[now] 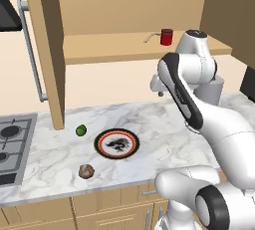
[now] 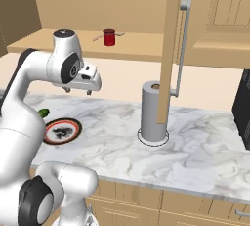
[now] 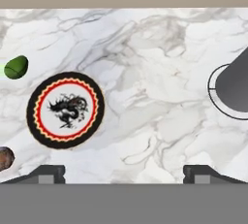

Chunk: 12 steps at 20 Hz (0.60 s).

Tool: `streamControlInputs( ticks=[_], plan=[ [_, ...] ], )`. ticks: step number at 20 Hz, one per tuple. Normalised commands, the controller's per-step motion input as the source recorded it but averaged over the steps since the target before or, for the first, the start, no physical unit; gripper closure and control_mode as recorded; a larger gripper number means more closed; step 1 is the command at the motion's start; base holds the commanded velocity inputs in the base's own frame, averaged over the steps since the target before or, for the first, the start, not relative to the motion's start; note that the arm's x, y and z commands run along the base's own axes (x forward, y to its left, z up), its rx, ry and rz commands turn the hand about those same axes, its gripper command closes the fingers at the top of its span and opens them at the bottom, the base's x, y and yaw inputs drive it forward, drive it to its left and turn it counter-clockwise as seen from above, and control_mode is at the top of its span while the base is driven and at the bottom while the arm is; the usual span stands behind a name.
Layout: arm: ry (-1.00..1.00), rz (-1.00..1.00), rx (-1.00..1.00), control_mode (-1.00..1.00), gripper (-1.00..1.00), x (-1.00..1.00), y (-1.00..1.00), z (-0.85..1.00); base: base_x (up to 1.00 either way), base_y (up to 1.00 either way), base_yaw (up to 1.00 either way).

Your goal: Pick the avocado and bread from the counter and place them on the plate. Then pick the jam from the cabinet and place it next to the plate. Lastly close the cabinet door.

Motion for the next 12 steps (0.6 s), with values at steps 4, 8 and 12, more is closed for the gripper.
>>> streamControlInputs(
  ticks=[4, 8, 12],
  plan=[
    [0.0, 0.0, 0.0, -1.0, -1.0, 0.0, 0.47, -0.24, 0.0, 0.0, 0.0],
    [0.0, 0.0, 0.0, -1.0, -1.0, 0.0, 0.45, -0.14, 0.0, 0.0, 0.0],
    [0.0, 0.02, 0.0, -1.0, -1.0, 0.0, 0.49, -0.12, 0.0, 0.0, 0.0]
  ],
)
